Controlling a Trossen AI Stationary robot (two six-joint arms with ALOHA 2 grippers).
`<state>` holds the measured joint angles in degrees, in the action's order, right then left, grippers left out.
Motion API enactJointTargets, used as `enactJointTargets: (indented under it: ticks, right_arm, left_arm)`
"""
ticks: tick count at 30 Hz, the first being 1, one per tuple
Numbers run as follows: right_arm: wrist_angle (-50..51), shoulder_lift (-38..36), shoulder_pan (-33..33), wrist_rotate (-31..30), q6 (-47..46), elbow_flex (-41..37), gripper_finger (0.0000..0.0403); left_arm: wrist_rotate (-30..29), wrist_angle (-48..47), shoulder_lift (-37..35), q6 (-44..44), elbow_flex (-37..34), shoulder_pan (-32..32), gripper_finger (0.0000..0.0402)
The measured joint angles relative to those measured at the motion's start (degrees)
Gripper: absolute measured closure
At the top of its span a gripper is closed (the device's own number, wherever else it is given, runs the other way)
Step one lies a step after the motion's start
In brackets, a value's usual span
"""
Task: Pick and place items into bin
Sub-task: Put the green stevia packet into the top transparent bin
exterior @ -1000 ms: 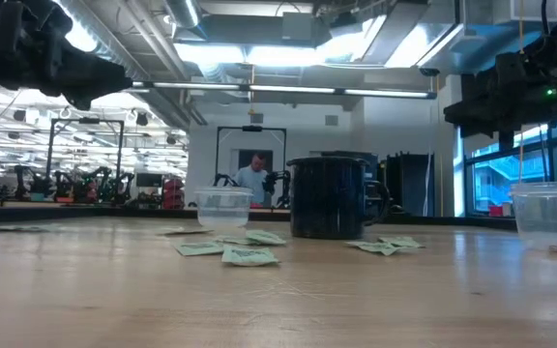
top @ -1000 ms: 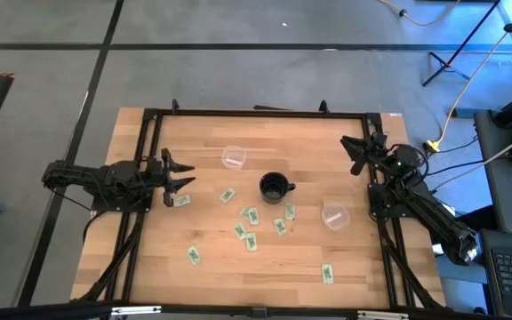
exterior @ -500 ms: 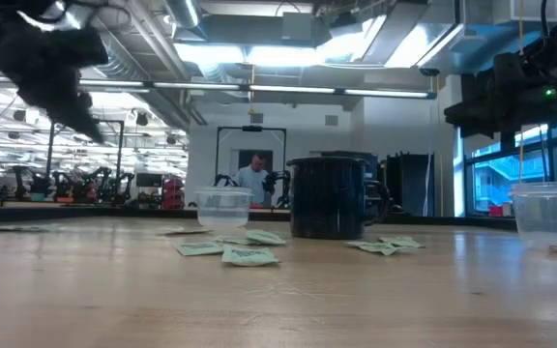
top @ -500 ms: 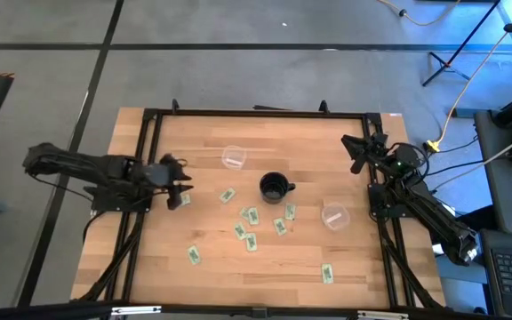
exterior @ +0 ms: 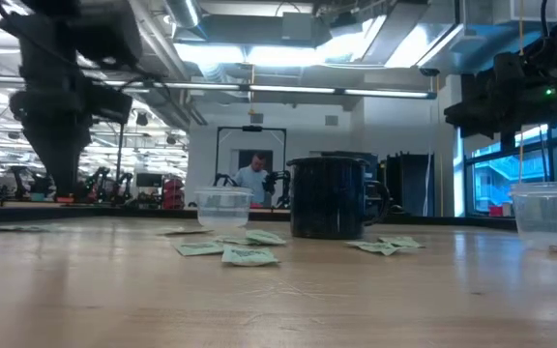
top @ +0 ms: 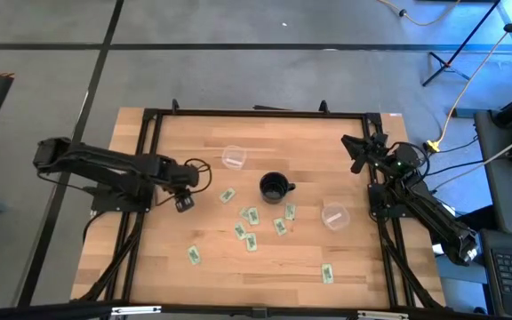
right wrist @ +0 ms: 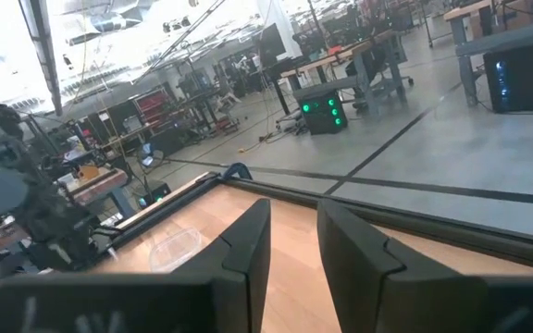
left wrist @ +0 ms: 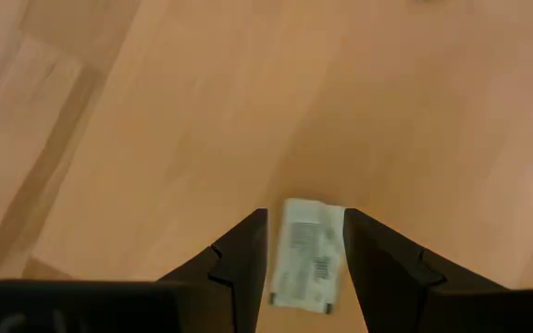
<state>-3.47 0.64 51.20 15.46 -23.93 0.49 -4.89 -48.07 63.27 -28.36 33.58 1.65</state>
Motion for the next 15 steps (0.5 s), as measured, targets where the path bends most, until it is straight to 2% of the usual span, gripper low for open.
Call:
enactJointTargets:
  ticks: [7,15]
  right_arm:
    - [0.01,0.0,-0.02,-0.04,0.21,0.0,0.0308]
    - [0.21,0.0,-0.01,-0.87,0.56,0.0,0.0308]
  left_arm:
    - [1.17,0.07,6.94,-3.3,0.02,4.06,0.0265]
    - [6.53,2.01,12.19,-3.54,0.02,5.75,0.0265]
